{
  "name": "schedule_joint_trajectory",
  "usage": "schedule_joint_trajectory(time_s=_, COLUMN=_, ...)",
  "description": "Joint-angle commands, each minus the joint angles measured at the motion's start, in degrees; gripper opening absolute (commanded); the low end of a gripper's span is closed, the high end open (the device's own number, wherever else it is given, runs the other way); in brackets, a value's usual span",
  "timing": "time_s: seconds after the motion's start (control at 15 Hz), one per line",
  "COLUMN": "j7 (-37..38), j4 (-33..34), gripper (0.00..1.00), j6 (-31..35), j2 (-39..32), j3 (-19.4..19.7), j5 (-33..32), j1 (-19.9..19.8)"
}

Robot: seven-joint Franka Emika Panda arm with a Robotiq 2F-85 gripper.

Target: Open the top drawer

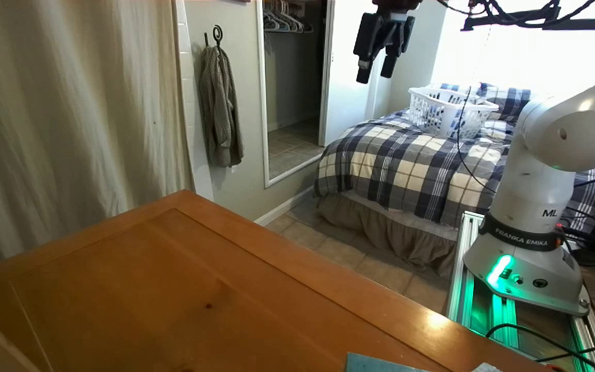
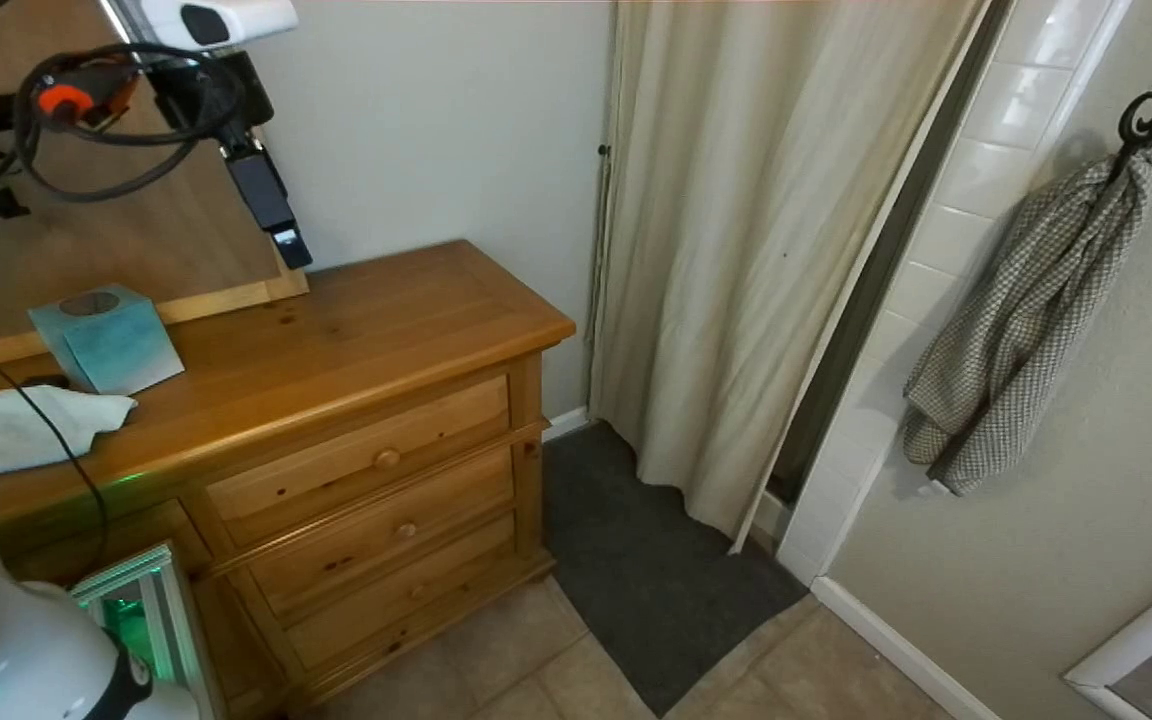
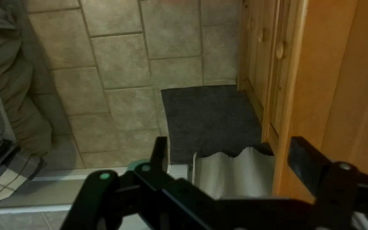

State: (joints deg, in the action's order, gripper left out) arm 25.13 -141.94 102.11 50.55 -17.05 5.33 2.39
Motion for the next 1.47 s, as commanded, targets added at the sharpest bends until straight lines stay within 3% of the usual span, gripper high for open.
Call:
schedule_joint_trajectory(time_s=0.0, j7=3.19, j4=-6.91, gripper=1.0, j6=5.93, j2=0.91, j3=2.14, j5=8.16, j1=0.99)
schedule_joint_trajectory(time_s=0.4, j7=5.51, j4=-20.66, gripper=1.0, j6=17.95, j2=-2.12, j3=3.99, j5=20.2, j1=0.5)
schedule_joint_trajectory(time_s=0.47, j7=5.88, j4=-16.96, gripper=1.0, j6=18.08, j2=-7.41, j3=4.63, j5=20.95, j1=-0.51)
schedule_joint_trajectory(time_s=0.8, j7=6.28, j4=-18.43, gripper=1.0, j6=28.34, j2=-20.38, j3=7.65, j5=28.08, j1=-0.97)
schedule_joint_trajectory(time_s=1.0, j7=7.69, j4=-18.44, gripper=1.0, j6=39.13, j2=-31.61, j3=7.07, j5=35.97, j1=1.4)
schedule_joint_trajectory(time_s=1.13, j7=6.28, j4=-18.41, gripper=1.0, j6=42.46, j2=-37.23, j3=7.5, j5=44.23, j1=4.17)
schedule_joint_trajectory(time_s=1.2, j7=6.29, j4=-18.36, gripper=1.0, j6=38.63, j2=-31.92, j3=7.69, j5=37.86, j1=1.78)
schedule_joint_trajectory(time_s=1.4, j7=6.21, j4=-17.86, gripper=1.0, j6=41.5, j2=-38.08, j3=7.5, j5=41.82, j1=3.6)
